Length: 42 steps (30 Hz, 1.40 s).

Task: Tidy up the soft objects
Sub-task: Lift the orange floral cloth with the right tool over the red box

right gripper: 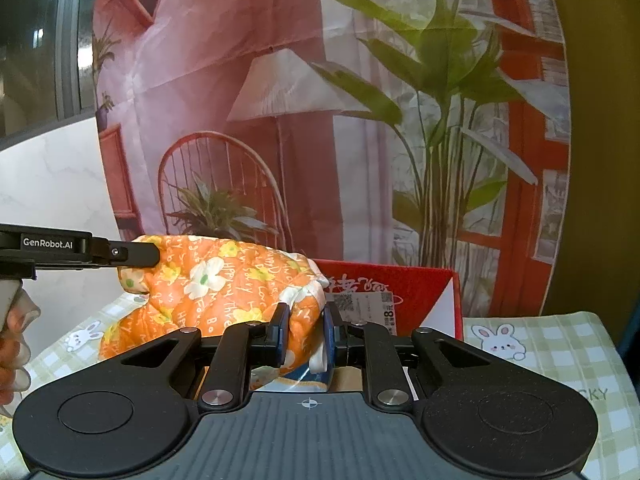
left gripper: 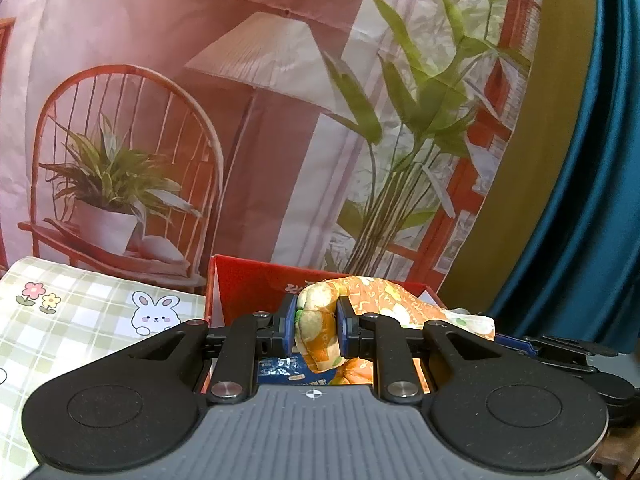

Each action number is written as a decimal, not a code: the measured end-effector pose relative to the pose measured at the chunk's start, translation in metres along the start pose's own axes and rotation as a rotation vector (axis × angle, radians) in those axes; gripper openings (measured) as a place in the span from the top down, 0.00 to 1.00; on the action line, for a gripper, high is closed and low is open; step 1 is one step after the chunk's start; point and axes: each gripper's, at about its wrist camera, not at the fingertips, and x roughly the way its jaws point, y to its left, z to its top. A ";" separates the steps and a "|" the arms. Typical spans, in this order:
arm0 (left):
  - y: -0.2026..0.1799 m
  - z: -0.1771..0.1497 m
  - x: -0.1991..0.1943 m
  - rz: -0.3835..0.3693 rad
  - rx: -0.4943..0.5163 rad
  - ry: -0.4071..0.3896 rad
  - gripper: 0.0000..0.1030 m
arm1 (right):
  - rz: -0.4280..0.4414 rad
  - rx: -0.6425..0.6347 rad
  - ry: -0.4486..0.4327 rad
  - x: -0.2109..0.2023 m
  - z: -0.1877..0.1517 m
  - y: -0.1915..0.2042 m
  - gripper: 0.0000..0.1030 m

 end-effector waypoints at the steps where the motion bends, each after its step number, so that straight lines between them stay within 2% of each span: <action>1: 0.002 0.000 0.003 0.001 -0.002 0.001 0.79 | 0.000 -0.003 0.003 0.003 0.001 0.000 0.84; 13: 0.015 0.010 0.036 0.042 0.006 0.008 0.79 | -0.038 -0.030 -0.008 0.042 0.008 -0.005 0.85; 23: 0.000 0.019 0.051 0.041 0.056 -0.045 0.79 | -0.119 -0.026 -0.069 0.056 0.012 -0.014 0.85; 26: -0.002 0.017 0.056 0.039 0.070 -0.035 0.79 | -0.129 -0.031 -0.073 0.057 0.011 -0.016 0.85; 28: -0.001 0.013 0.061 0.039 0.079 -0.011 0.79 | -0.125 -0.022 -0.055 0.059 0.008 -0.019 0.85; 31: 0.002 0.004 0.072 0.032 0.085 0.066 0.79 | -0.112 -0.010 -0.005 0.065 0.002 -0.023 0.85; 35: 0.005 -0.007 0.085 0.024 0.100 0.166 0.79 | -0.119 -0.025 0.113 0.075 -0.010 -0.022 0.85; 38: 0.002 -0.012 0.090 0.022 0.136 0.205 0.78 | -0.124 0.015 0.179 0.080 -0.019 -0.025 0.85; 42: 0.001 -0.014 0.093 0.022 0.156 0.240 0.77 | -0.133 0.022 0.222 0.082 -0.023 -0.024 0.85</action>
